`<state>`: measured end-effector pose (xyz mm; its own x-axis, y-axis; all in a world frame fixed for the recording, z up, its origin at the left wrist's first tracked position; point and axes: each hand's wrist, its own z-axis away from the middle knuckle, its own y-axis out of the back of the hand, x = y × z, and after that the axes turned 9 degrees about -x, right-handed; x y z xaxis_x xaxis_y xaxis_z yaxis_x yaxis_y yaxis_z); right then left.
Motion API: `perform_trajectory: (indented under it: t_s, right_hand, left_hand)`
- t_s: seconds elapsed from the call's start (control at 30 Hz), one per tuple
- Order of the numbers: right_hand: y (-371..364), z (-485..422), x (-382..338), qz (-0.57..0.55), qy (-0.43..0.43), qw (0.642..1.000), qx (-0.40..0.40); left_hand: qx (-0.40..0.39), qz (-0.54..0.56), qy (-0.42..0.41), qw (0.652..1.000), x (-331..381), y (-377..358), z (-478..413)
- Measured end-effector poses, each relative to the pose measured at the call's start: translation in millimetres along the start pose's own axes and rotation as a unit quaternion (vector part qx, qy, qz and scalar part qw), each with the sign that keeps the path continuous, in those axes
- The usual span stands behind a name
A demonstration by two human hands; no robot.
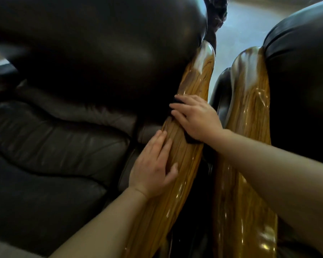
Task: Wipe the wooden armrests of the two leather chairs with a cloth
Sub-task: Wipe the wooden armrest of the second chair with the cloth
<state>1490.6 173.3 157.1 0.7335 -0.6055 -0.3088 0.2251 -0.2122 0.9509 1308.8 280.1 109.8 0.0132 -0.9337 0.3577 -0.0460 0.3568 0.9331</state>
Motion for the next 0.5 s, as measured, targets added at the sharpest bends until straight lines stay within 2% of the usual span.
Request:
perform_trajectory:
  t_s: [0.1, 0.33, 0.5]
  right_hand:
    - [-4.5, -9.0, -7.1, 0.012, -0.052, 0.999, 0.002]
    - [-13.6, 3.1, -22.7, 0.032, -0.082, 0.996, 0.017]
    - [-30.0, 56.1, -53.7, 0.072, -0.015, 0.997, 0.006]
  left_hand:
    - [-0.015, -0.037, -0.015, 0.999, 2.1, 3.2, 2.0]
    - [-0.039, -0.059, -0.022, 0.997, 9.6, -0.3, 23.7]
    - [-0.074, -0.052, -0.073, 0.993, -0.9, -4.2, 100.3]
